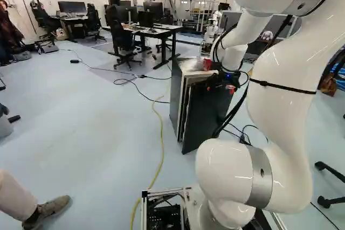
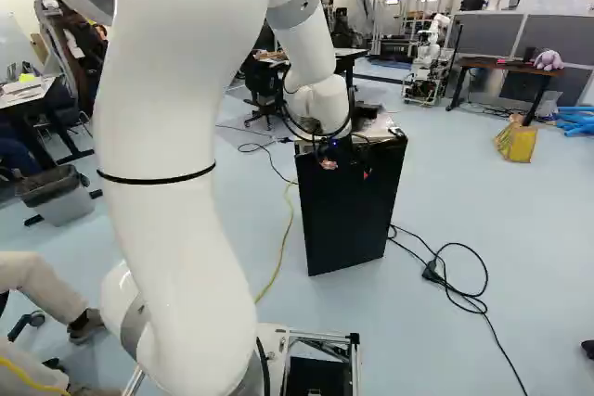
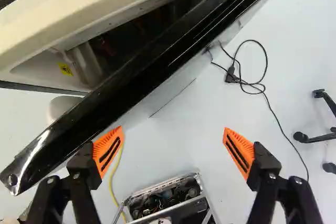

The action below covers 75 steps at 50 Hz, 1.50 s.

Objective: Grab a drink from the fridge

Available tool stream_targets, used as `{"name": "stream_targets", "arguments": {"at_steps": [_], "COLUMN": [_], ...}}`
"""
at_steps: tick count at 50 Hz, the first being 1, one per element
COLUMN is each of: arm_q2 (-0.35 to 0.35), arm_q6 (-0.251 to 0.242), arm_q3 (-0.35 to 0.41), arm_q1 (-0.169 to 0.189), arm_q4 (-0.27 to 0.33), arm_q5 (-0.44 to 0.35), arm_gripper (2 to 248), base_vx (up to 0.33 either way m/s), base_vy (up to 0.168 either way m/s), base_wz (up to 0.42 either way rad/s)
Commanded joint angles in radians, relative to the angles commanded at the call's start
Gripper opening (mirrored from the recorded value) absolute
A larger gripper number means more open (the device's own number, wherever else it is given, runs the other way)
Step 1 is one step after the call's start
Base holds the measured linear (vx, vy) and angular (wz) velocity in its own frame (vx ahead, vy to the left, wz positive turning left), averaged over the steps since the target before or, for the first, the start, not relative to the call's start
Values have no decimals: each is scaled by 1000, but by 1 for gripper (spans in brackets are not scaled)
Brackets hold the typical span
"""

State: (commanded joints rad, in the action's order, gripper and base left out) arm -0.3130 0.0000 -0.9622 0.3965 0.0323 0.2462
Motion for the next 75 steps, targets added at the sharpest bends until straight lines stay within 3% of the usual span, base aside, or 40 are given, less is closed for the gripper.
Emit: {"name": "stream_targets", "arguments": {"at_steps": [75], "arm_q2": [-63], "arm_q6": [0], "arm_q3": [-81], "arm_q1": [-58], "arm_q4": [0], "arm_q5": [0], "arm_gripper": [247], "base_vx": [0], "base_vy": [0], "base_wz": [0]}}
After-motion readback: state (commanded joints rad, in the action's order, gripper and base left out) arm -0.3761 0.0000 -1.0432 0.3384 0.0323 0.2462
